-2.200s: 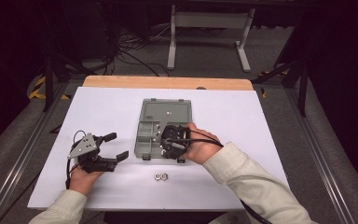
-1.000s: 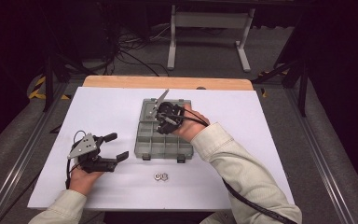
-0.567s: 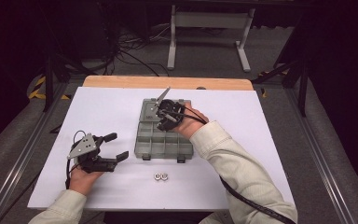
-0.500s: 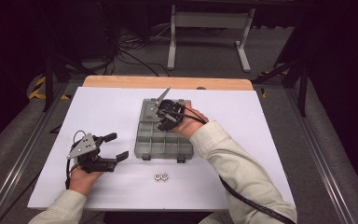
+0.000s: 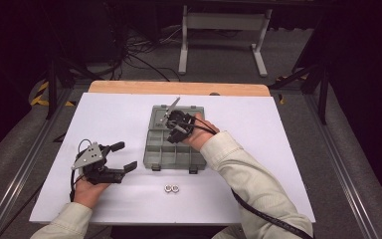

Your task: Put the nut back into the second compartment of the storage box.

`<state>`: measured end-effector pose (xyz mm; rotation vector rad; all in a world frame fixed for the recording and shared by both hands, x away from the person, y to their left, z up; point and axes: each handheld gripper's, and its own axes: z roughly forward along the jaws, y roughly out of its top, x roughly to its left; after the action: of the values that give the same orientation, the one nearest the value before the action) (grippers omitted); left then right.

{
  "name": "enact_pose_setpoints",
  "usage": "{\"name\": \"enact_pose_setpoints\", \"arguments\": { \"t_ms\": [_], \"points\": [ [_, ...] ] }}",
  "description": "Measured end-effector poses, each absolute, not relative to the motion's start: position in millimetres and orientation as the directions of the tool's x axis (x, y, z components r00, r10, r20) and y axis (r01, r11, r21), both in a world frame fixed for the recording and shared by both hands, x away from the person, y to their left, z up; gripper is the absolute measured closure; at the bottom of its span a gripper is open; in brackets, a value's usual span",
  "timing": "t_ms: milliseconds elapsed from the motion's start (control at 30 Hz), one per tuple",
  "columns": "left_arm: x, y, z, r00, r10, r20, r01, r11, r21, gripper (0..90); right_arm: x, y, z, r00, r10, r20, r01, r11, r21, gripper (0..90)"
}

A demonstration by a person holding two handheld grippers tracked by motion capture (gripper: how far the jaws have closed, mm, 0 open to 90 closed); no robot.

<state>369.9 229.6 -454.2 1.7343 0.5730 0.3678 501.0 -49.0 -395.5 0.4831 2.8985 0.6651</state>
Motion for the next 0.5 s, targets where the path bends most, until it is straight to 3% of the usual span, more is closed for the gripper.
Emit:
{"name": "enact_pose_setpoints", "arguments": {
  "t_ms": [500],
  "points": [
    [370,230,-454,0.829,0.557,-0.059,0.181,-0.165,0.970,13.3,501,-42,-407,-0.946,0.319,-0.048,0.268,0.861,0.432,69.7]
  ]
}}
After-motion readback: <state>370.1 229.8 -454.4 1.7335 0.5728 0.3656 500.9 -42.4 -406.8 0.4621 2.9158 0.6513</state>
